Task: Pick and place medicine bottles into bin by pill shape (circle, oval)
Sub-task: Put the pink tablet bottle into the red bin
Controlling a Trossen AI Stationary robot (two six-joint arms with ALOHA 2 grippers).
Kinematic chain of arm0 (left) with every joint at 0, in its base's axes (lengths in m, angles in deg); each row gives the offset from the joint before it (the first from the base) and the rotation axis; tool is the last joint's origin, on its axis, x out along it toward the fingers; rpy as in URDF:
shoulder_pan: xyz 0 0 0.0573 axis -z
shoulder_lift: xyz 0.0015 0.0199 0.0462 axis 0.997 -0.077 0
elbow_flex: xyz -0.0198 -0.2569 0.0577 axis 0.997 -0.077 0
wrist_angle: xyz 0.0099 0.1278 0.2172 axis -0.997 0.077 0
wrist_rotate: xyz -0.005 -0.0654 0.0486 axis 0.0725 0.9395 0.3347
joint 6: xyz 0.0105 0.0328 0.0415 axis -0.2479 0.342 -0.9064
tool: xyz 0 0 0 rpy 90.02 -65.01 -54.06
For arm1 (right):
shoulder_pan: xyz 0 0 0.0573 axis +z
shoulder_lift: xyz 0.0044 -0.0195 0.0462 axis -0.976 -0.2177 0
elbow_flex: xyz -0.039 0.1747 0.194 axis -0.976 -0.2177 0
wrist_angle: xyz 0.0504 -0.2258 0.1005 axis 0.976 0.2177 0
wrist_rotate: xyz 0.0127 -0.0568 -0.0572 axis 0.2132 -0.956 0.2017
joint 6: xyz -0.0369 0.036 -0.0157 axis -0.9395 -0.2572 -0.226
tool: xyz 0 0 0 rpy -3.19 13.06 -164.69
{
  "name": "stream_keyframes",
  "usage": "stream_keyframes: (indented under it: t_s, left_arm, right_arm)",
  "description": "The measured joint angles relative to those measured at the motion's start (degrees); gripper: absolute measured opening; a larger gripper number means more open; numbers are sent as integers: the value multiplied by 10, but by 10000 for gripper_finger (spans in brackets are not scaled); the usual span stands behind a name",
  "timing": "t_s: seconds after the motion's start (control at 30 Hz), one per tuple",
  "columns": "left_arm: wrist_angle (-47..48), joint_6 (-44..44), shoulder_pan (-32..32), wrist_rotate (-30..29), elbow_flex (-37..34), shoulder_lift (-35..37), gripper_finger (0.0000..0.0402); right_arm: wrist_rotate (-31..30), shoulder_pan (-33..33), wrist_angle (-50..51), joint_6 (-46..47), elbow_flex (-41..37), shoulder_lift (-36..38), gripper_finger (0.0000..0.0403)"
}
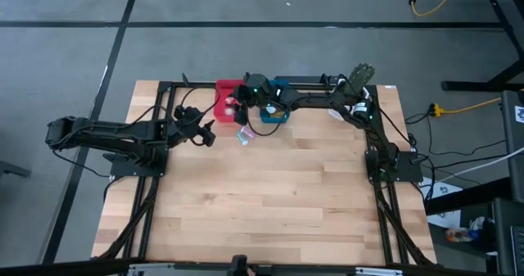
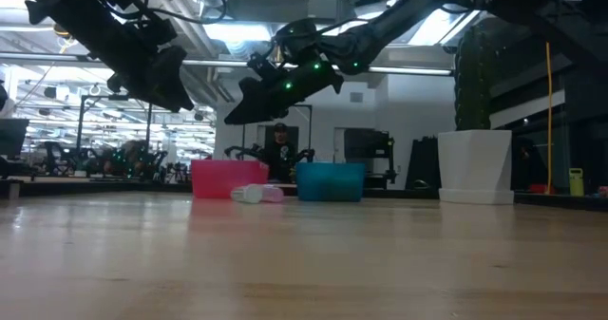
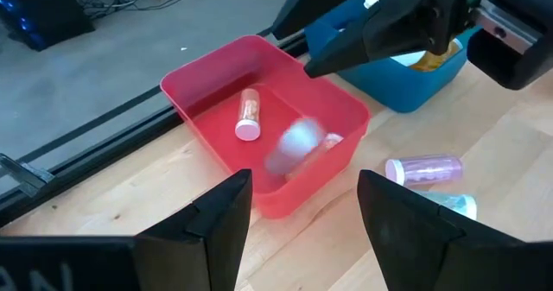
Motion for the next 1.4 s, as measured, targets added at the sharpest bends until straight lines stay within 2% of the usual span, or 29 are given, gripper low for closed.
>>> stream_keyframes:
  t_s: [0.1,0.27,0.57,0.87,0.97,1.17,1.4]
  left_arm:
    - [1,0,0,6,0,0,206]
    - [1,-4,0,43,0,0,206]
    - [0,-3,18,111,0,-2,206]
    - [1,3,60,120,0,-32,206]
    - [-2,28,71,118,0,-48,206]
    - [-8,55,79,75,0,-61,206]
    - [-8,55,79,74,0,-61,206]
  right_arm:
    - [0,0,10,5,0,1,191]
    - [0,4,80,46,0,30,192]
    - [1,43,301,63,0,113,193]
    - [0,74,451,60,0,121,193]
    - [0,83,449,60,-9,121,193]
    - [0,89,412,63,-59,122,193]
    - [-15,88,277,102,-147,121,193]
